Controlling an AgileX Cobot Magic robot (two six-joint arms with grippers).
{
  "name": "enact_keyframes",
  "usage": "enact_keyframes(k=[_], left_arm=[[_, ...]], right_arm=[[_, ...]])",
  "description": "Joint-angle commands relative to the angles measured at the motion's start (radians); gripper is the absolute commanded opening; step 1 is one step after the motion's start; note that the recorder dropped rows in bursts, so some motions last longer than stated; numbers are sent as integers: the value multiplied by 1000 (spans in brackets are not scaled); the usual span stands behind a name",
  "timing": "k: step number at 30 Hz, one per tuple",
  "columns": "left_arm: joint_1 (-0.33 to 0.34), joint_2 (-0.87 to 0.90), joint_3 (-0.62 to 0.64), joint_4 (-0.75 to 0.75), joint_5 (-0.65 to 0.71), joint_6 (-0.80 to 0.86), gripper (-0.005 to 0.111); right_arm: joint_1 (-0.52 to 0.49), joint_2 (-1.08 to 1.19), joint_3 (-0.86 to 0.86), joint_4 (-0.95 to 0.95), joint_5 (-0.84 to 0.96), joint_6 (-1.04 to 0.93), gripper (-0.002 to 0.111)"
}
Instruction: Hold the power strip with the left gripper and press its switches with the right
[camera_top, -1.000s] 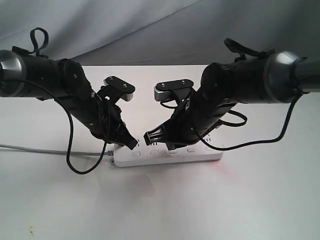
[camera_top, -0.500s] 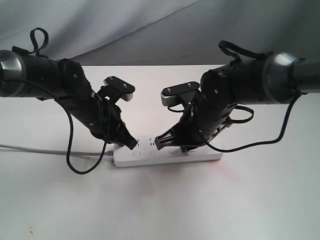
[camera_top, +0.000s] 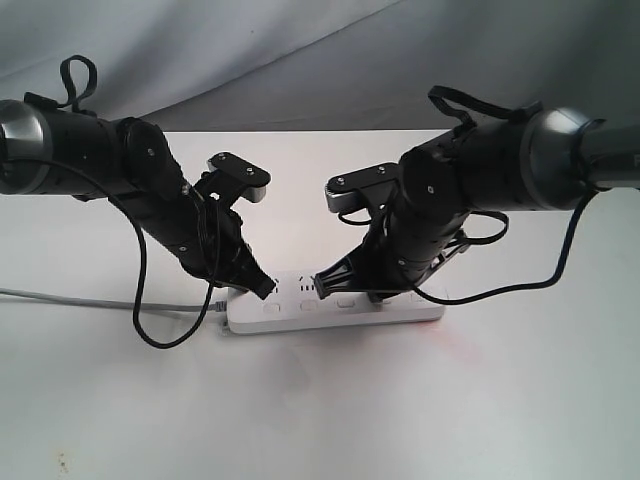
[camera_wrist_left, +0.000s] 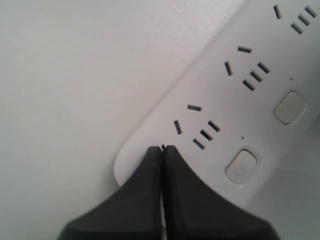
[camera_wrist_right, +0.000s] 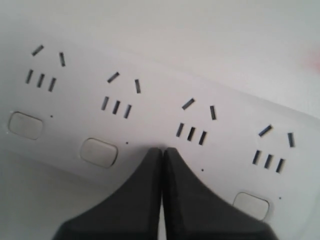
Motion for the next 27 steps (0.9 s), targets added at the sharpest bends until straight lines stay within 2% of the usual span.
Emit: enact_keyframes(k=[1, 21, 27], left_arm=[[-5, 7, -2, 5, 0, -10, 0], [-5, 7, -2, 5, 2, -10, 0], [-5, 7, -2, 5, 3, -10, 0]], right_arm=[[-6, 4, 3, -55, 28, 35, 0], [-6, 83, 55, -45, 33, 40, 0], [-3, -4, -17, -28, 30, 40, 0]])
